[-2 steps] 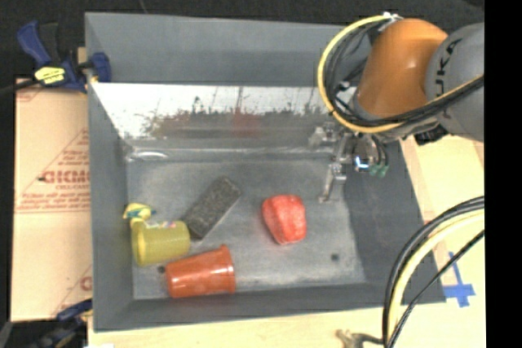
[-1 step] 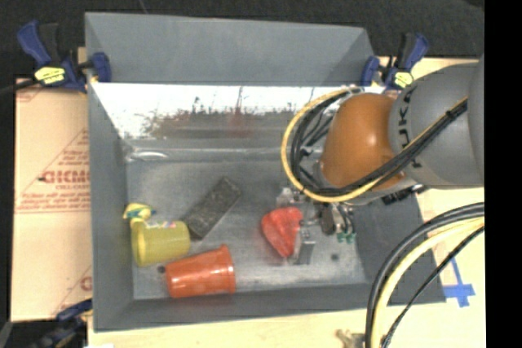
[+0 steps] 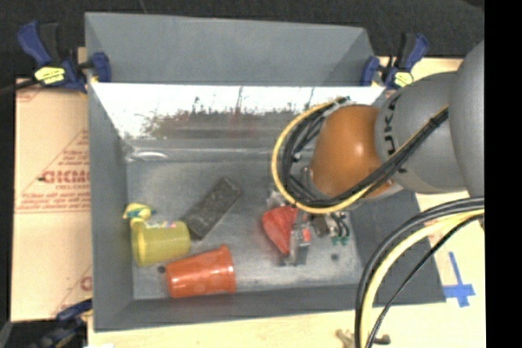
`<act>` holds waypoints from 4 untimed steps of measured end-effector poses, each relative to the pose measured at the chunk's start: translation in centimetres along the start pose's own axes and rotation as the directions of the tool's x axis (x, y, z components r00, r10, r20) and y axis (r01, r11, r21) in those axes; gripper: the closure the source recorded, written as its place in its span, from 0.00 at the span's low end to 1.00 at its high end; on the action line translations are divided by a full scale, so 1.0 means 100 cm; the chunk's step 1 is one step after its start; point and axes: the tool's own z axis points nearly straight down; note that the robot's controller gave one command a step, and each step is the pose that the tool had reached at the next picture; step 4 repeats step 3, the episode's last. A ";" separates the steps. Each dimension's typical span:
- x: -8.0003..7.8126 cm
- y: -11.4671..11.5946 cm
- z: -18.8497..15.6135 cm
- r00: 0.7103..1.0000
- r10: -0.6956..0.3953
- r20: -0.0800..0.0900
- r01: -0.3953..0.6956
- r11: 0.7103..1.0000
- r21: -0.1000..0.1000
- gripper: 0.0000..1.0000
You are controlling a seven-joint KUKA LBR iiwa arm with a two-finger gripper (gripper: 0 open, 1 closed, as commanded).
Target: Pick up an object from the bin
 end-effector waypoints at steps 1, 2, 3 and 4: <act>-0.015 -0.028 0.000 1.000 0.018 -0.025 -0.018 1.000 -0.011 1.00; -0.015 -0.028 0.000 1.000 0.018 -0.025 -0.018 1.000 -0.011 1.00; -0.012 -0.028 -0.014 0.999 0.017 -0.037 -0.018 1.000 -0.013 1.00; -0.012 -0.028 -0.014 0.999 0.017 -0.037 -0.018 1.000 -0.013 1.00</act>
Offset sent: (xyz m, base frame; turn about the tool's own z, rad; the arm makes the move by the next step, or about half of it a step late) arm 0.0000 0.0000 0.0000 0.0000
